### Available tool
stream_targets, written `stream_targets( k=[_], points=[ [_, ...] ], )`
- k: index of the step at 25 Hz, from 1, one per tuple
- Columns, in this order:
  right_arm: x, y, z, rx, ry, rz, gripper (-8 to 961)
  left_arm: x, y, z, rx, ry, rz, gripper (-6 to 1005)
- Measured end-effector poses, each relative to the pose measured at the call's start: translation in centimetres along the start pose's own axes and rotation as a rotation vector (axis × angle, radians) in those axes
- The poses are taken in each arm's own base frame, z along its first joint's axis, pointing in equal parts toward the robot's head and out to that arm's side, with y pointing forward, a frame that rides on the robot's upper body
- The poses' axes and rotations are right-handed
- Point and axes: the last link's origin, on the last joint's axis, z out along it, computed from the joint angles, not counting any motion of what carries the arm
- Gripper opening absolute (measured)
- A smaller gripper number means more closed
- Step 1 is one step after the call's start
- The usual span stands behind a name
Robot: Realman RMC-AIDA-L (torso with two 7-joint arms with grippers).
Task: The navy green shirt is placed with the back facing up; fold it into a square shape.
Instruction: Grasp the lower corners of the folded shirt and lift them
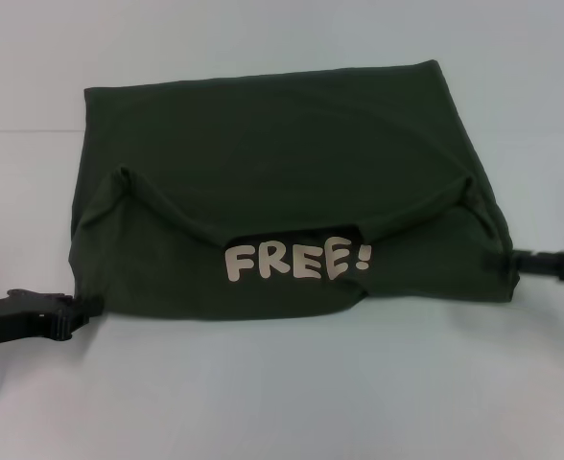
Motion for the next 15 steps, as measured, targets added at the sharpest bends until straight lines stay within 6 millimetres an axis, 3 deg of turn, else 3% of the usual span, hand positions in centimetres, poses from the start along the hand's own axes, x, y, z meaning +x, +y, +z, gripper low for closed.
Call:
stream_targets(
  k=[4,7,10,15],
  points=[
    [-3.2,-1.5,-2.9,0.103,0.003,0.179,903,0.1,0.0,-0.1,-0.006,0.000,0.006,69],
    [-5.1,-2.4,-3.3,0.199,0.041,0.287,901,0.2,0.1,-0.1,-0.012,0.000,0.009,69],
    [-6.5,-2.6,-1.7,0.295,0.124,0.304,899,0.4,0.2,-0.1,-0.018,0.001,0.014,69],
    [-7.4,-1.0,2.0,0.342,0.272,0.232,896,0.6,0.1,-0.1,-0.020,0.003,0.017,69]
  ],
)
